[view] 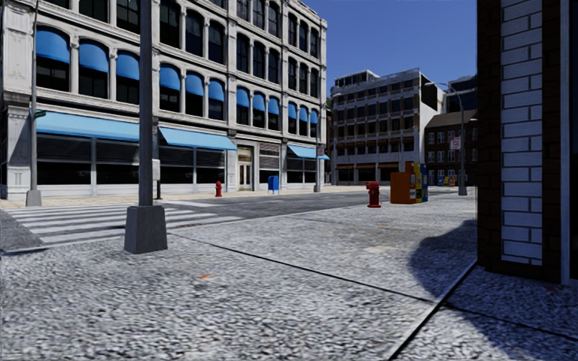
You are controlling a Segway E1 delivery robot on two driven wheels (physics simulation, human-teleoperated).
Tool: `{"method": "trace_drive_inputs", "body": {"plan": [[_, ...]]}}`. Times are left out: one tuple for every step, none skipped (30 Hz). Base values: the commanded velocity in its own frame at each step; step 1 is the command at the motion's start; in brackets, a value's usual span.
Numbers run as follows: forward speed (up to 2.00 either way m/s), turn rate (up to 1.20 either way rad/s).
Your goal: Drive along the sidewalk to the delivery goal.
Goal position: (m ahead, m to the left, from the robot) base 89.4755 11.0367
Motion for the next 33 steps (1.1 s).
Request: {"method": "trace_drive_inputs", "body": {"plan": [[1.0,0.0],[1.0,0.0],[0.96,0.0],[0.68,0.0],[0.68,0.0],[0.43,0.0],[0.3,0.0],[0.26,0.0],[0.24,0.0],[0.24,0.0],[0.35,0.0],[0.45,0.0],[0.65,0.0],[0.68,0.0],[0.68,0.0],[0.7,0.0],[0.71,0.0],[0.73,0.0],[0.9,0.0],[0.9,0.0],[0.9,0.0],[0.9,0.0],[0.9,0.0],[0.9,0.0],[0.9,0.0],[0.9,0.0],[0.9,0.0],[0.9,0.0],[0.91,0.0],[0.91,0.0],[0.91,0.0],[0.91,0.0],[0.91,0.0]]}}
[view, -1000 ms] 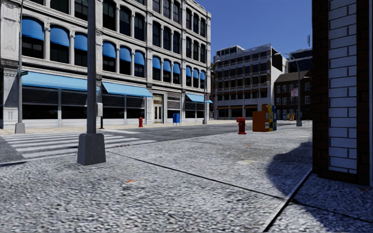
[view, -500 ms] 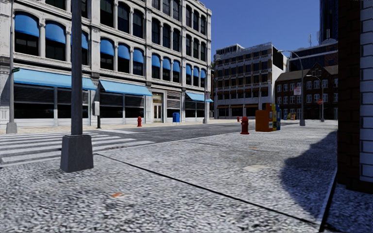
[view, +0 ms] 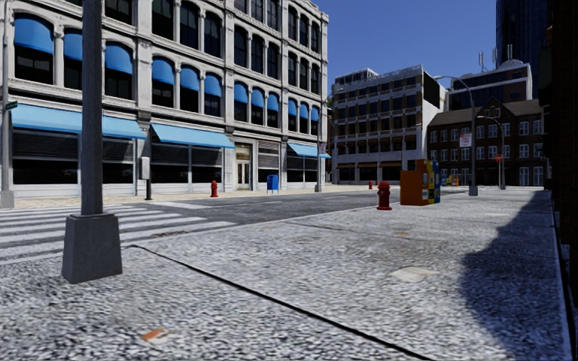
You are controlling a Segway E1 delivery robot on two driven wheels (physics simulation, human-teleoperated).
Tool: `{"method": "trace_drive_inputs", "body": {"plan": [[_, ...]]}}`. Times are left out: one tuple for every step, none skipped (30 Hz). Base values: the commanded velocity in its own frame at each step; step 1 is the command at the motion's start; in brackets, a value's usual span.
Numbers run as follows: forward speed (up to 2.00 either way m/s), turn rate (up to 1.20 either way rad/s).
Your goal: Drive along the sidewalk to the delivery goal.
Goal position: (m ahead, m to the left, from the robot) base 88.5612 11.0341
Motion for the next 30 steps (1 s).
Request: {"method": "trace_drive_inputs", "body": {"plan": [[0.91,0.0],[0.91,0.0],[0.91,0.0],[0.91,0.0],[0.91,0.0],[0.91,0.0],[0.91,0.0],[0.91,0.0],[0.92,0.0],[0.92,0.0],[0.92,0.0],[0.92,0.0],[0.92,0.0],[0.92,0.0],[0.92,0.0],[0.92,0.0],[0.92,0.0],[0.92,0.0],[0.92,0.0],[0.92,0.0],[0.92,0.0],[0.92,0.0],[0.92,0.0],[0.92,0.0],[0.92,0.0],[0.92,0.0],[0.92,0.0],[0.92,0.0],[0.92,0.0],[0.92,0.0]]}}
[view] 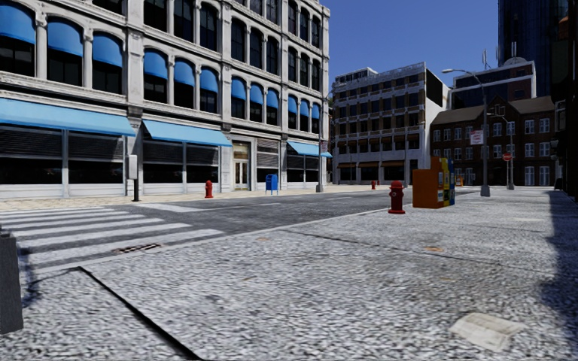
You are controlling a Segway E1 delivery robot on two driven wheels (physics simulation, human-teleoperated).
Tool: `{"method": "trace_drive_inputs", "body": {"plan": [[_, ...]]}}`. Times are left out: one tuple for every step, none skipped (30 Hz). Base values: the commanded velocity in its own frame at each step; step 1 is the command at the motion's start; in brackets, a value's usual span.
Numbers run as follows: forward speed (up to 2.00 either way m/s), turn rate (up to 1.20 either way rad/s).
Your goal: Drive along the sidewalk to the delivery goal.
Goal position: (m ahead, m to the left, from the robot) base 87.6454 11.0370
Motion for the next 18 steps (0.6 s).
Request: {"method": "trace_drive_inputs", "body": {"plan": [[0.92,0.0],[0.92,0.0],[0.94,0.0],[0.96,0.0],[0.98,0.0],[0.99,0.0],[0.99,0.0],[0.99,0.0],[0.99,0.0],[0.99,0.0],[1.0,0.0],[1.0,0.0],[1.0,0.0],[1.0,0.0],[1.0,0.0],[1.0,0.0],[1.0,0.0],[1.0,0.0]]}}
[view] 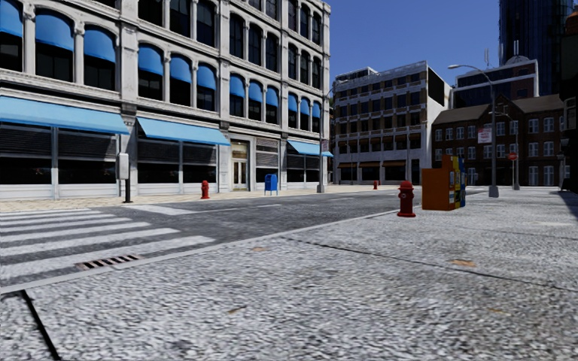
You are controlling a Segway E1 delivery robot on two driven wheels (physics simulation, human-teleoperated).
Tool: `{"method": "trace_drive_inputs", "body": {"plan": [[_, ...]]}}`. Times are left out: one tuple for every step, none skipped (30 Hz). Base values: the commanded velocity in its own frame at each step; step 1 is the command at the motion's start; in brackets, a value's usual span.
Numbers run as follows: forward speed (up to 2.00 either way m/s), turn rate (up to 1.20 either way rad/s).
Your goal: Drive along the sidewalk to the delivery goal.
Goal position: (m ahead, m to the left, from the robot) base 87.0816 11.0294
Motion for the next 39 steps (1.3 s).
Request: {"method": "trace_drive_inputs", "body": {"plan": [[1.0,0.0],[1.0,0.11],[1.0,0.27],[1.0,0.46],[1.0,0.56],[1.0,0.59],[1.0,0.6],[1.0,0.6],[1.0,0.6],[1.0,0.6],[1.0,0.6],[1.0,0.6],[1.0,0.6],[1.0,0.6],[1.0,0.6],[1.0,0.6],[1.0,0.6],[1.0,0.6],[1.0,0.6],[1.0,0.6],[1.0,0.6],[1.0,0.6],[1.0,0.6],[1.0,0.6],[1.0,0.6],[1.0,0.6],[1.0,0.6],[1.0,0.6],[1.0,0.6],[1.0,0.6],[1.0,0.6],[1.0,0.6],[1.0,0.6],[1.0,0.6],[1.0,0.6],[1.0,0.6],[1.0,0.6],[1.0,0.45],[1.0,0.19]]}}
